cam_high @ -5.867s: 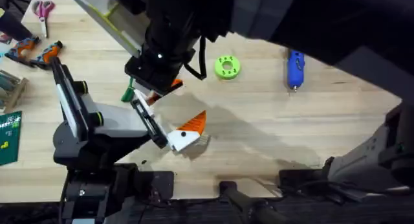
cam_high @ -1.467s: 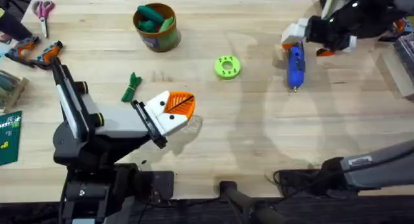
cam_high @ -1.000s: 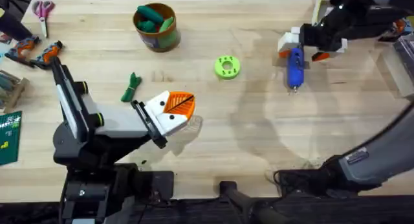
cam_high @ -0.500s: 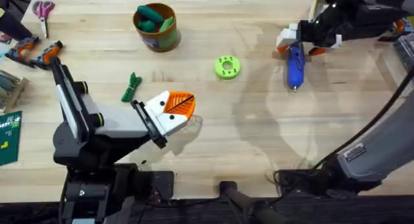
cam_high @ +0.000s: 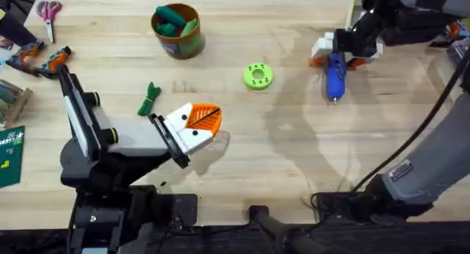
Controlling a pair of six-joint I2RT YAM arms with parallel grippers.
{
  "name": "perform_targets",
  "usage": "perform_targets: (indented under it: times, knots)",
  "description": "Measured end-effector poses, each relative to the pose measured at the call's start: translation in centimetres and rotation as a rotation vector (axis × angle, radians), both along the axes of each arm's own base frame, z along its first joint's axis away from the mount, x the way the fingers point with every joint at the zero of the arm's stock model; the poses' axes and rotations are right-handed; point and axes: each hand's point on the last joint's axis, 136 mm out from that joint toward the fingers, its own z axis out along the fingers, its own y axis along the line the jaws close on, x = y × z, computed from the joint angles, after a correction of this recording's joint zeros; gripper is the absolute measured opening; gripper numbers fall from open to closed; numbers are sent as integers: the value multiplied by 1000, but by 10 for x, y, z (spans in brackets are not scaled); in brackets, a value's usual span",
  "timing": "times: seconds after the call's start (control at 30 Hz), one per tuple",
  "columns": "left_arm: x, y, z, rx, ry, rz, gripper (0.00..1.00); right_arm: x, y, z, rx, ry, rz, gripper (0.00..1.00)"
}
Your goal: Pick up the gripper from the table and insert it into the empty holder that is missing its gripper. Then pick up a screw, insert it into the mounting hole, and use the screwdriver to tighten it. Finally, clean up the table by picking up the vegetable and placing it into the bucket.
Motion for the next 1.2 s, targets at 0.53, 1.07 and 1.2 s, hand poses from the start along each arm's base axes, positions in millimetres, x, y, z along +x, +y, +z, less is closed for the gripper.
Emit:
perform_targets:
  times: [0.53, 1.07, 1.2]
  knots:
    - [0, 0, 0, 0, 0, 0, 14, -16, -1, -1, 1, 67, -5, 28]
    - [0, 0, 0, 0, 0, 0, 14, -77, 7, 169, -18, -221, 4, 28]
    - [0, 0, 0, 0, 0, 0, 14, -104, 22, 206, -17, -305, 48, 28]
